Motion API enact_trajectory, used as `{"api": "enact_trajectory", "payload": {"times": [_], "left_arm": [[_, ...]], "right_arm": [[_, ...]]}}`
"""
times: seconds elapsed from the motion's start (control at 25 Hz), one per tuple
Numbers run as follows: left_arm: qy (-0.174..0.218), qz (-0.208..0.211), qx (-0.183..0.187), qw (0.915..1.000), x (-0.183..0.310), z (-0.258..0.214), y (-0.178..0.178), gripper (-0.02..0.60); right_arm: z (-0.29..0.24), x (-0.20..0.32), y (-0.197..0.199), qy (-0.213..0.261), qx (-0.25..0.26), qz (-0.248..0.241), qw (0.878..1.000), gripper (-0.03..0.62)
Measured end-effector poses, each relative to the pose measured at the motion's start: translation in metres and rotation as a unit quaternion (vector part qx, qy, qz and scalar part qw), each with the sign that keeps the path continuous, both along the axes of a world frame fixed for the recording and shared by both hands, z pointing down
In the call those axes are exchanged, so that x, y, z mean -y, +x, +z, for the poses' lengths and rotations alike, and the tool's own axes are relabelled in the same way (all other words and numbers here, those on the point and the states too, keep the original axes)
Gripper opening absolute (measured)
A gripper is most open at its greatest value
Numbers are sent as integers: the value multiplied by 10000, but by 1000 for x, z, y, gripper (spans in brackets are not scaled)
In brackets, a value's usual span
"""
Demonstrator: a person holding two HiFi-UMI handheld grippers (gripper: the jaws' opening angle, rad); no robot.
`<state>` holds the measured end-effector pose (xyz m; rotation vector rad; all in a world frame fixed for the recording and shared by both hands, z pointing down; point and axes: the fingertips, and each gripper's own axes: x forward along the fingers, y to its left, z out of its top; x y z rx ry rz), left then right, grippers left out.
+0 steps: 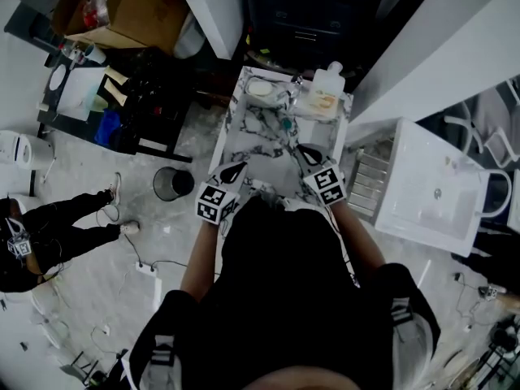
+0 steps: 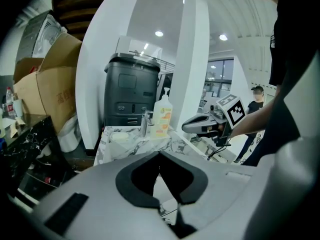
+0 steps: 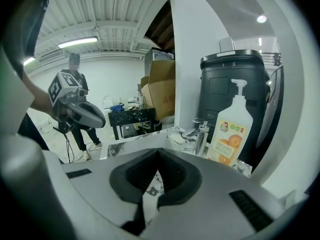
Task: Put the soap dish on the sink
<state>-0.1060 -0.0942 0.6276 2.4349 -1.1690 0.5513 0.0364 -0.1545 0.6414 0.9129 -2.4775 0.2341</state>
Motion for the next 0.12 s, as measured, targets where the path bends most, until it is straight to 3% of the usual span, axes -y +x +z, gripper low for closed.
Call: {"api": "enact_trajectory", "payload": {"times": [0.12], "left_arm": [[-4, -18, 27, 10000, -5, 1, -2, 0]], "right_arm": [[0, -7, -3, -9, 83, -65, 9999, -6]]}}
